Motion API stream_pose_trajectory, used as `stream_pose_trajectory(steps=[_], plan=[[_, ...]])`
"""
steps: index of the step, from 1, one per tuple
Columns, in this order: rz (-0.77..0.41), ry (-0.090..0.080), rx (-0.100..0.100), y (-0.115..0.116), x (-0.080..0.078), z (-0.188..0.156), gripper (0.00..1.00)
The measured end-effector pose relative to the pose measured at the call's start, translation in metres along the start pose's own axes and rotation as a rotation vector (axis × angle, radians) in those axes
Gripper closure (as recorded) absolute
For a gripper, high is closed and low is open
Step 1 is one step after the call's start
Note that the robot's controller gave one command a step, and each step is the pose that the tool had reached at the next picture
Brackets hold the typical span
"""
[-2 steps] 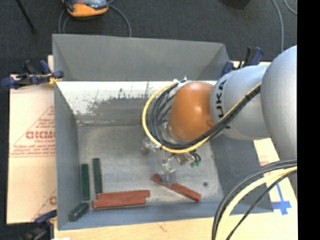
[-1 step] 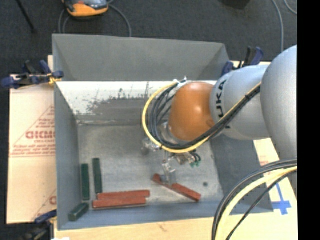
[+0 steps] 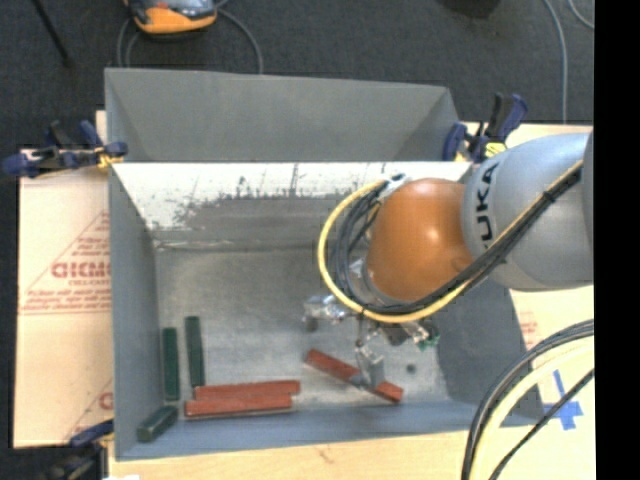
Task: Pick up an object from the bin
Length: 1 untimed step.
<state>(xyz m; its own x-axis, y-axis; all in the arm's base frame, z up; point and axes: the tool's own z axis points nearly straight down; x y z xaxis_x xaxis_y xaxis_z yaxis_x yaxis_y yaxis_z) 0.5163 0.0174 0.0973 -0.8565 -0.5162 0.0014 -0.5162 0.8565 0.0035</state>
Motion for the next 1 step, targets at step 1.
stream_pose_trajectory(steps=[1], plan=[[-0.126, -0.010, 0.007, -0.0056, 0.0236, 0.0182, 1.00]])
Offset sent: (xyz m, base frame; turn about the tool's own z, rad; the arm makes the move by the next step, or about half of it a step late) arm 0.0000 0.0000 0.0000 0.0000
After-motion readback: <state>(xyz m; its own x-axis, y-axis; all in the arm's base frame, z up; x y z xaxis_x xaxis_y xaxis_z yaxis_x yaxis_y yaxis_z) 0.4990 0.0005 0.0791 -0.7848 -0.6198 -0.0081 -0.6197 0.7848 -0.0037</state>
